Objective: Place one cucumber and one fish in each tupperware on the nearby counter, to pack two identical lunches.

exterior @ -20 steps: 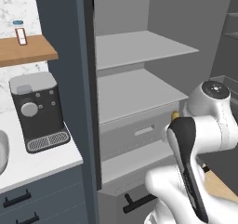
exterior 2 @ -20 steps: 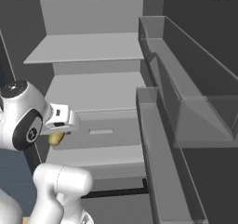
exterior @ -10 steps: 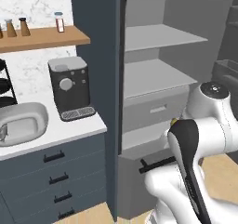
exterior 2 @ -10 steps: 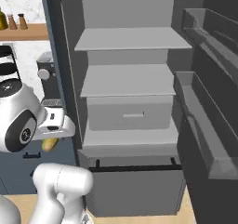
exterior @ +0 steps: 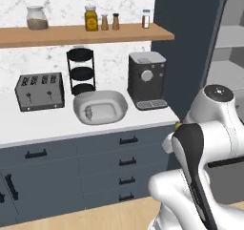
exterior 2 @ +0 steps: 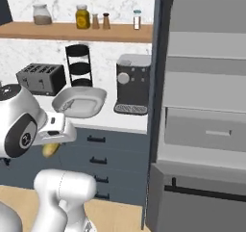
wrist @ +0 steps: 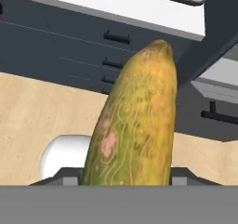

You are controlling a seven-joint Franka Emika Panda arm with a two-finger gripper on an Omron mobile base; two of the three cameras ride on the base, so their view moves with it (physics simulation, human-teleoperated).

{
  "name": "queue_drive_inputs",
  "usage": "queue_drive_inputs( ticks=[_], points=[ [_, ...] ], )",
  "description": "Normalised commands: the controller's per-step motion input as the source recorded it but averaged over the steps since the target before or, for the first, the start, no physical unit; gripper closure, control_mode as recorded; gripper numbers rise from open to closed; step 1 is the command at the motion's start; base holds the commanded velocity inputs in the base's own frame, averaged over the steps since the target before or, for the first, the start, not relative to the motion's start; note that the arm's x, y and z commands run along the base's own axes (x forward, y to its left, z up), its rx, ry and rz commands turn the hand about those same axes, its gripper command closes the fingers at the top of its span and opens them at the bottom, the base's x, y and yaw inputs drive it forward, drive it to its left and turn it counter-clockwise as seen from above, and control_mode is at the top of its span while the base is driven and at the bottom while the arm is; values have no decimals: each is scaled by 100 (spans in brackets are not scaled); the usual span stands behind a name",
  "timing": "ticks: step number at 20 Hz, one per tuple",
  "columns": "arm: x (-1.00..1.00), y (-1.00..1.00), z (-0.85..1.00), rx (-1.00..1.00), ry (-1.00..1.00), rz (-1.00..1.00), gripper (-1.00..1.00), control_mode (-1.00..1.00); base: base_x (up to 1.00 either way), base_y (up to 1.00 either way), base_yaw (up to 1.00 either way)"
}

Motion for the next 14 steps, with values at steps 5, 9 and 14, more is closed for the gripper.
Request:
queue_drive_inputs(
  ticks=[5,9,14],
  points=[
    [0,0,0,0,0,0,100,100,92,82,-2],
    [0,0,0,0,0,0,100,100,83,86,-2],
    [0,0,0,0,0,0,100,100,41,59,0]
  ],
)
